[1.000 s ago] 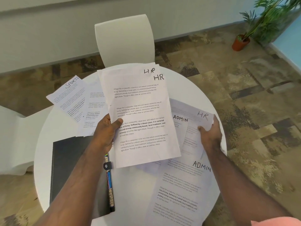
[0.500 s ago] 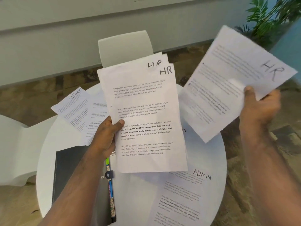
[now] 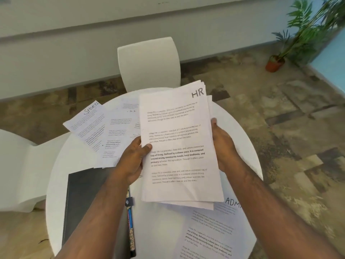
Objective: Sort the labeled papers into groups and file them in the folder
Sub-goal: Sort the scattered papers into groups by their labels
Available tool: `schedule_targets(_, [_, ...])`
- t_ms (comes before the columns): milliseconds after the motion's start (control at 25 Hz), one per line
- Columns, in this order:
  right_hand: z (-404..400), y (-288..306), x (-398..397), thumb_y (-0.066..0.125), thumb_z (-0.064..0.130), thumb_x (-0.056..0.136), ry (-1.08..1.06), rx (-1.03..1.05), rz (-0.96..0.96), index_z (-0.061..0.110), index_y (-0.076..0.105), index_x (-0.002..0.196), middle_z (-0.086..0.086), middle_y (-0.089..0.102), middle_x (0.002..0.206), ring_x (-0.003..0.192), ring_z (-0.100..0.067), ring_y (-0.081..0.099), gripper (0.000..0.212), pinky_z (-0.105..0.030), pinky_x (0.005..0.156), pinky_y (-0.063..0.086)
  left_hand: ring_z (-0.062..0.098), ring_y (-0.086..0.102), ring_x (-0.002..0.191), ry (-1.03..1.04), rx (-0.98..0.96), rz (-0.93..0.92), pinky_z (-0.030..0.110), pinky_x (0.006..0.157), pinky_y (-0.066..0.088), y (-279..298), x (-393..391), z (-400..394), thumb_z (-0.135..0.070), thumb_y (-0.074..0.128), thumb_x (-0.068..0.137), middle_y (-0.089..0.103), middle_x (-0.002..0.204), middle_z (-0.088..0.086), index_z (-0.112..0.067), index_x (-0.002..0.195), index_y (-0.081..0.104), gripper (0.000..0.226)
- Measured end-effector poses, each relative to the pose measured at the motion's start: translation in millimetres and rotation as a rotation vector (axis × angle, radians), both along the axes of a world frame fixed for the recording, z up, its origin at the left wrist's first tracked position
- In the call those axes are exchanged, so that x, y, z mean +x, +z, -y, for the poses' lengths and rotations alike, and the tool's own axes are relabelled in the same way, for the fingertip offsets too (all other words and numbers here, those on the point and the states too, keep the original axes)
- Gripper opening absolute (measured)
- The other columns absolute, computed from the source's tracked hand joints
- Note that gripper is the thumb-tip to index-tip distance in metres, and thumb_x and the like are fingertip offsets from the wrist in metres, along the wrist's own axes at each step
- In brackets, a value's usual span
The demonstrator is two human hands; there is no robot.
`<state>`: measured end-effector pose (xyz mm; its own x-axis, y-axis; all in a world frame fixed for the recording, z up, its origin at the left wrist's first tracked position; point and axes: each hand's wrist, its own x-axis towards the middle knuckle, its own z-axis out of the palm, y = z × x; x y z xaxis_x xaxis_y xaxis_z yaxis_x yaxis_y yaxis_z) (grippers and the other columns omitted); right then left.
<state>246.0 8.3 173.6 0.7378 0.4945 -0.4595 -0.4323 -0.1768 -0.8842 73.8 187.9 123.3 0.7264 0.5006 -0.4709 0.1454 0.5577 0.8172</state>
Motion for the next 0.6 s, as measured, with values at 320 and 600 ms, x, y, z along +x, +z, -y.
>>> schedule_targets(320, [33,-29,-1,0.074,0.007,0.084,0.208,-0.031,0.102,0.020,0.070,0.107,-0.007,0.074,0.115,0.105,-0.021,0.071,0.027,-0.037,0.094,0.055,0.030,0.067,0.112,-0.044,0.117,0.043,0.033,0.085,0.057,-2,2,10,0.003,0.059,0.093,0.071,0.121,0.012,-0.006,0.124,0.060,0.033])
schedule_targets(600, [40,-43,-17,0.083,0.007,0.074,0.080,-0.028,0.246,0.032,0.064,0.098,0.006,0.072,0.099,0.098,-0.014,0.068,0.039,-0.041,0.091,0.055,0.023,0.068,0.106,0.008,0.202,0.054,0.037,0.093,0.053,-17,11,21,0.011,0.077,0.072,0.075,0.107,0.002,-0.021,0.106,0.071,0.047])
